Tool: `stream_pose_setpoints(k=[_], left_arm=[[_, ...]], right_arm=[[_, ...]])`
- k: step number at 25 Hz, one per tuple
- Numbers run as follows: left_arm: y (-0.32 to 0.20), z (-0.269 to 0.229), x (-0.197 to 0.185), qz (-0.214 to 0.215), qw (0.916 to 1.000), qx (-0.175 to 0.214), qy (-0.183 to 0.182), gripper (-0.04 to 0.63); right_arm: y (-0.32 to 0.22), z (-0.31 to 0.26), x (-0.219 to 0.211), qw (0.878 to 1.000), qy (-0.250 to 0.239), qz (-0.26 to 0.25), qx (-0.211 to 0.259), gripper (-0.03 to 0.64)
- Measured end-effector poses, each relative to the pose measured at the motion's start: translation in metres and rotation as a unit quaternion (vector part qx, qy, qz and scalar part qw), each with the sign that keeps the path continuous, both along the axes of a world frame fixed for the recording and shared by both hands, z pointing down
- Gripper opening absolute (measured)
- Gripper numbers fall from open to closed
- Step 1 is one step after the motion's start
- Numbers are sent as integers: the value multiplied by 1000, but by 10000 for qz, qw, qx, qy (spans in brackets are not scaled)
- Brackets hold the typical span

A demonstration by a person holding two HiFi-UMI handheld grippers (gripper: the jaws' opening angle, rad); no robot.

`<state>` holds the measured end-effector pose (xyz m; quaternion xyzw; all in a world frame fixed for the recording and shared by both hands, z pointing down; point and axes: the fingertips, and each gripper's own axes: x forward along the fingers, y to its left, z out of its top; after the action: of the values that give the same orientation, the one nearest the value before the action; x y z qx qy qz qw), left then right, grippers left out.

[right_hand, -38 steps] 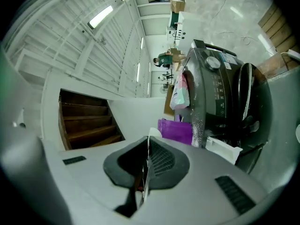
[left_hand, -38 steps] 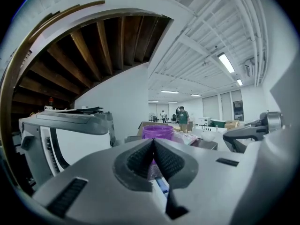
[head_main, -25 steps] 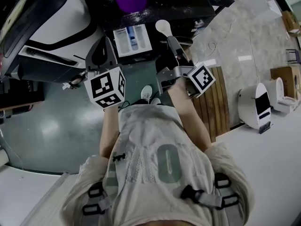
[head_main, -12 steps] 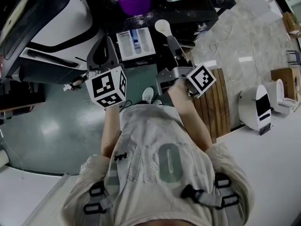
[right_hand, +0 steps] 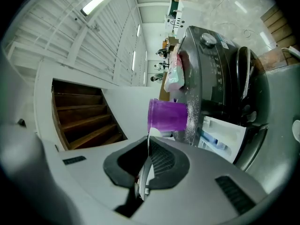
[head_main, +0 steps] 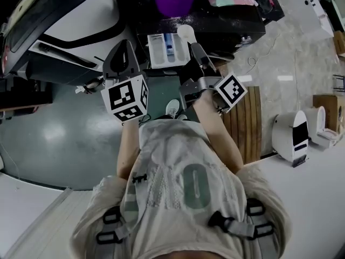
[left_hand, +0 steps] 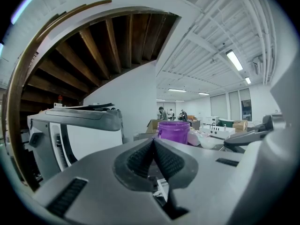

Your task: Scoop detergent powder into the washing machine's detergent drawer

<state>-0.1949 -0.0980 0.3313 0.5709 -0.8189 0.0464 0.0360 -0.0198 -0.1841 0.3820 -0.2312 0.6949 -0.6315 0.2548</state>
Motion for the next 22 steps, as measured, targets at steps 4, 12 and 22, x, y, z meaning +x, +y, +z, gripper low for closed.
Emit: stream_pose_setpoints(k=[4,12,22], left_arm=[[11,2,-21,-266,9996,-3,-2,20],[37,6,-54,-745,9972,-28,-6,20],[53,8,-68,-961,9954,-33,17,21]], right_arm=[[4,4,-28,9995,-2,-312,-18,11],[19,12,-74,9963,17,-856,-115,11],[28,14,-92,9942,40,-1068,-138,12]])
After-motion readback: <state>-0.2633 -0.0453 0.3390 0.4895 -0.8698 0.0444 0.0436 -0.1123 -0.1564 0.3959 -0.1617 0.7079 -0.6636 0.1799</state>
